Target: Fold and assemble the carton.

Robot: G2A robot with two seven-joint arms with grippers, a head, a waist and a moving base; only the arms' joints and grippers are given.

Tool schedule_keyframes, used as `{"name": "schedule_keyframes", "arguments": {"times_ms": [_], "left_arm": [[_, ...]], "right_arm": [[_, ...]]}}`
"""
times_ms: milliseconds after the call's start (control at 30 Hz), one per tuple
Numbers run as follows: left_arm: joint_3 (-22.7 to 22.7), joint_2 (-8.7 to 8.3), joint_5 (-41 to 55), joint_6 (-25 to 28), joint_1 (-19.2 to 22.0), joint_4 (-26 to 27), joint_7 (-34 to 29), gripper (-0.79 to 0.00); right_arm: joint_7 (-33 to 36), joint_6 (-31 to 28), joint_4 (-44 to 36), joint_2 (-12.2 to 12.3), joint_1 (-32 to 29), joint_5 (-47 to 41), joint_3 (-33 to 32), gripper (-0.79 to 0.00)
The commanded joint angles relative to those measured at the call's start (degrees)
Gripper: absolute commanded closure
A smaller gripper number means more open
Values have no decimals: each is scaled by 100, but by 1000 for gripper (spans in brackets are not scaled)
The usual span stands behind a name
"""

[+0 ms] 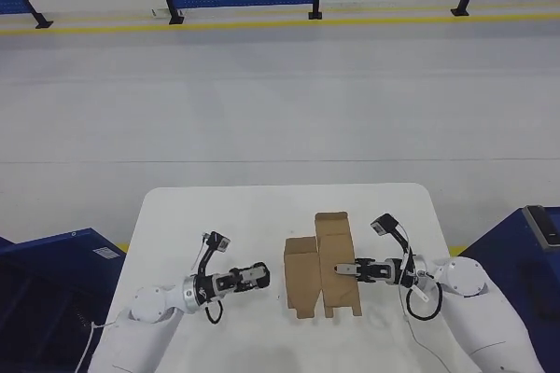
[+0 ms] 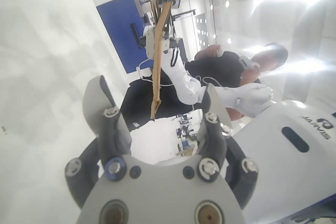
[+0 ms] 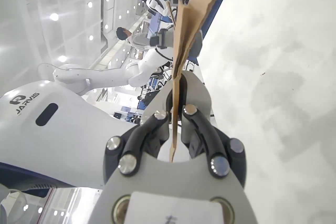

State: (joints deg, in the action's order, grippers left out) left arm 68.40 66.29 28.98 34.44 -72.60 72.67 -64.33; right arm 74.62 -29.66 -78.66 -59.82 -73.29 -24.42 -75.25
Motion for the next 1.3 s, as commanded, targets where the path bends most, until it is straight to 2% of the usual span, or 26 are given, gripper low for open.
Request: {"name": "schedule_keyframes", "arguments": {"times_ms": [0,100,167,333,500,633,767,1100,1167,1267], "left_arm": [[173,-42,121,-75,32,-211,-130,-785],[200,-52,330,-213,133,-512,-312,-785],[200,-52,330,-213,133,-512,-312,-785],[200,-52,330,-213,133,-512,-312,-785],[200,-52,330,-213,133,-512,-312,-785],[200,-52,330,-213,133,-512,-312,-785],[200,-52,330,-213,133,-512,-312,-785],[200,-52,330,-213,133,-512,-312,-785],[200,-52,330,-213,133,-512,-312,-785],[200,-52,330,-213,133,-512,-312,-785]], "right_arm": [[0,0,0,0,0,0,0,0],[-132,54,-34,-7,-17,-90,-2,0],[-176,92,-218,-15,-8,-448,-29,0],[-281,132,-1537,-13,-40,-1185,-204,0],[-966,162,-3219,-6,13,-405,-360,0],[-1546,183,-3998,-29,194,257,-349,0],[-1811,546,-4148,-45,430,497,-218,0],[-1864,612,-4125,-48,419,485,-197,0],[-2223,1219,-3992,-79,246,-490,-65,0],[-2215,2214,-3763,-124,198,-2633,58,0]]}}
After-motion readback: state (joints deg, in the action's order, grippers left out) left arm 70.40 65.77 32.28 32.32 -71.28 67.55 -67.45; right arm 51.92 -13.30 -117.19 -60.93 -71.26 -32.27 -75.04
